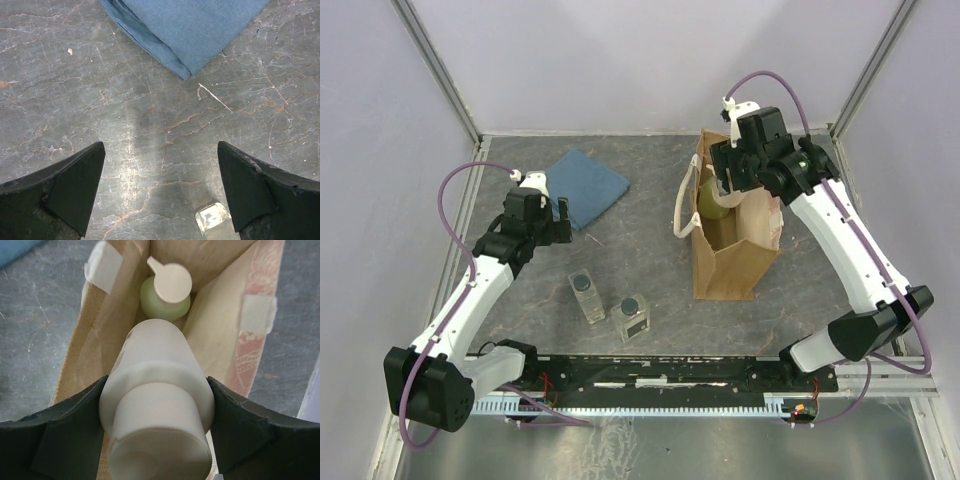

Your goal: Place the personal care products into the canvas bag

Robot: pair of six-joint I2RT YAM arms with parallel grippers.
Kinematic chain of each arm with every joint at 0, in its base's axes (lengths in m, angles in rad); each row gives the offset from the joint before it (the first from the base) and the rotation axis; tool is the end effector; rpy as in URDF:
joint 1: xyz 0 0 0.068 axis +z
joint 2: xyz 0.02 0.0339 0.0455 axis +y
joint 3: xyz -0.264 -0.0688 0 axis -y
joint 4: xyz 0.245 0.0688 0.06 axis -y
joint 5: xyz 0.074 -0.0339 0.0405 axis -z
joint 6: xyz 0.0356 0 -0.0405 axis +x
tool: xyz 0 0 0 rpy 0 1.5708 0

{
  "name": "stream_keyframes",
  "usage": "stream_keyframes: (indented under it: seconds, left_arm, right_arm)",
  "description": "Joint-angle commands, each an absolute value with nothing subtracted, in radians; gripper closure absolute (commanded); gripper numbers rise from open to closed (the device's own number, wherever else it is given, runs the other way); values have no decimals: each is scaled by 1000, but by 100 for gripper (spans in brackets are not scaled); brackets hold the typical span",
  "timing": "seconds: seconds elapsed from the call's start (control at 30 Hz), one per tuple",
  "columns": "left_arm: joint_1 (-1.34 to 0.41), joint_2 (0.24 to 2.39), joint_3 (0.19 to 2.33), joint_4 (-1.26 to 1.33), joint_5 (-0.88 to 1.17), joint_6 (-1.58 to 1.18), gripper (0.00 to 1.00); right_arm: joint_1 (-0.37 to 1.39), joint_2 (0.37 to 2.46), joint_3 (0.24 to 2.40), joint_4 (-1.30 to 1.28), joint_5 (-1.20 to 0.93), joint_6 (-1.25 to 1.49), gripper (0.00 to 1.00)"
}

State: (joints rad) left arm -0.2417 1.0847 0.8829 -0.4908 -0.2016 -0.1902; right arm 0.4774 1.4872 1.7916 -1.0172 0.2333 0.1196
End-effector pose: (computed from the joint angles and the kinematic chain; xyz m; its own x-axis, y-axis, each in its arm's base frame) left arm 0.2275 -0.0487 0.2871 -0.6248 -0.0367 -0.7799 -0.0339 0.9992 -0.0199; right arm 0.2666 0.1286 0.4362 -0.6115 -0.1856 -0.7692 -0.2203 0.9736 -0.0598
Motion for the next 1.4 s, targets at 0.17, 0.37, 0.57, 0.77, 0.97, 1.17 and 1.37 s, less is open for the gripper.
stream_keyframes:
  seconds: [0.17, 0.37, 0.57, 0.77, 0.97, 1.17, 1.37]
  left_arm:
    - [-236, 1079, 893, -452, -182, -212, 0]
    - [-236, 1077, 891, -452, -177, -211, 0]
    - [-236, 1076, 894, -452, -175, -209, 0]
    - [-237, 1074, 894, -454, -172, -206, 0]
    - [-237, 1076, 895, -454, -165, -206, 0]
    - [-237, 1075, 896, -455, -170, -206, 0]
    - [-237, 1079, 895, -455, -166, -206, 0]
  right_arm:
    - [444, 1478, 1688, -864, 169, 162, 100]
    - [418, 1546, 1650, -801, 140, 159, 100]
    - [398, 1643, 1686, -793, 126, 138, 100]
    - [383, 1740, 1728, -819, 145, 119, 100]
    - [377, 1794, 1720, -787, 168, 111, 100]
    - [373, 1838, 1722, -778, 198, 98, 98]
    - [368, 1863, 1687, -752, 241, 88, 63]
